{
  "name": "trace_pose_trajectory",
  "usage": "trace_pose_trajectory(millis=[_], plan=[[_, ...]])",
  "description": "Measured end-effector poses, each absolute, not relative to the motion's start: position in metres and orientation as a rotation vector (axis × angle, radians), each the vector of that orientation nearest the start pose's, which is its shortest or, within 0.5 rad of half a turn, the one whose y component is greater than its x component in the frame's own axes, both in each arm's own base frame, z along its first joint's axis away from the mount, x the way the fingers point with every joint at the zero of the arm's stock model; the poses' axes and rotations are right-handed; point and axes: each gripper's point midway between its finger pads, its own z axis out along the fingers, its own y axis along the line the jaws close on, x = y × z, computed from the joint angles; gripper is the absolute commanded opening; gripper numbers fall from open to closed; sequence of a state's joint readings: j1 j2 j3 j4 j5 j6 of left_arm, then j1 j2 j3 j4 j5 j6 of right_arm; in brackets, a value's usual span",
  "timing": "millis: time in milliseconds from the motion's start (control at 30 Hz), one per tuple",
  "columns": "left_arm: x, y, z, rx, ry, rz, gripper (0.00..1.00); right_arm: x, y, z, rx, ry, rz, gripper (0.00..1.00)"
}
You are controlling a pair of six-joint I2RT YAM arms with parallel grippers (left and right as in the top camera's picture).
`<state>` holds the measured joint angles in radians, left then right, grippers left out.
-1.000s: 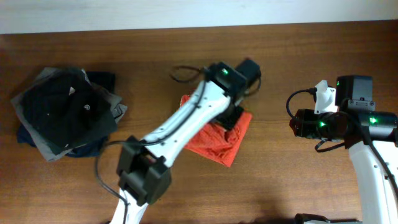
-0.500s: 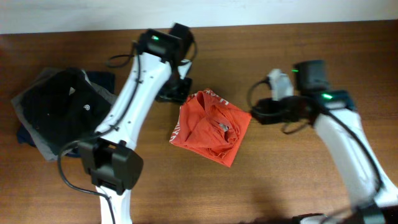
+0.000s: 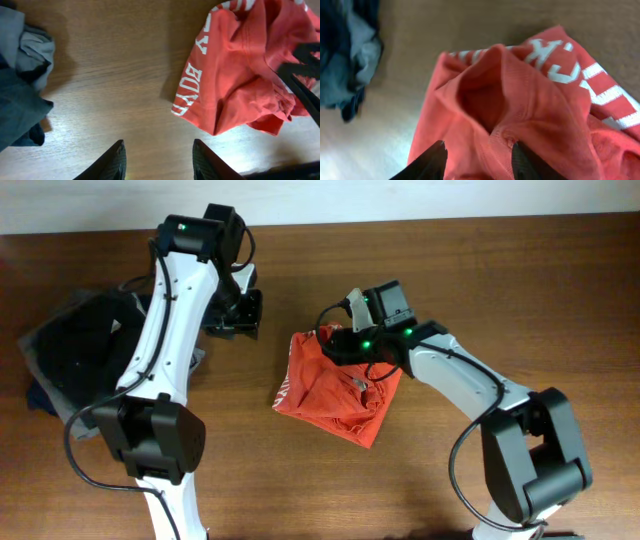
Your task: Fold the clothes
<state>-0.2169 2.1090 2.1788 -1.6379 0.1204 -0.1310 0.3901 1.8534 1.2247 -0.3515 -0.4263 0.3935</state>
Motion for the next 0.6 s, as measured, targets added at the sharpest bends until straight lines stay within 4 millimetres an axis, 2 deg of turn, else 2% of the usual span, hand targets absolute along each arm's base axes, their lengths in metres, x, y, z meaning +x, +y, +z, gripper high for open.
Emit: trace_pose_trajectory(millis=[67,167,267,400,500,600], plan=[[0.382,-0.107,0.173,0.139,3.152,-0.194,0.43,0.397,0.238,0.077,-0.095,2.646,0.819,0.35],[0.382,-0.108,0.173,0.143,3.152,-0.196,0.43,0.398,0.233,0.074,0.026,2.672,0.798,0.4],[0.382,-0.108,0.173,0.143,3.152,-0.197,0.43,0.388,0.227,0.066,0.124,2.74,0.78,0.41],[0.382,-0.109,0.173,0.143,3.149,-0.2,0.43,0.382,0.226,0.062,0.187,2.78,0.788,0.41],[0.384,-0.109,0.173,0.143,3.143,-0.202,0.43,0.386,0.229,0.065,0.205,2.756,0.809,0.4],[0.384,-0.109,0.173,0.143,3.141,-0.203,0.43,0.397,0.233,0.071,0.224,2.703,0.837,0.26]])
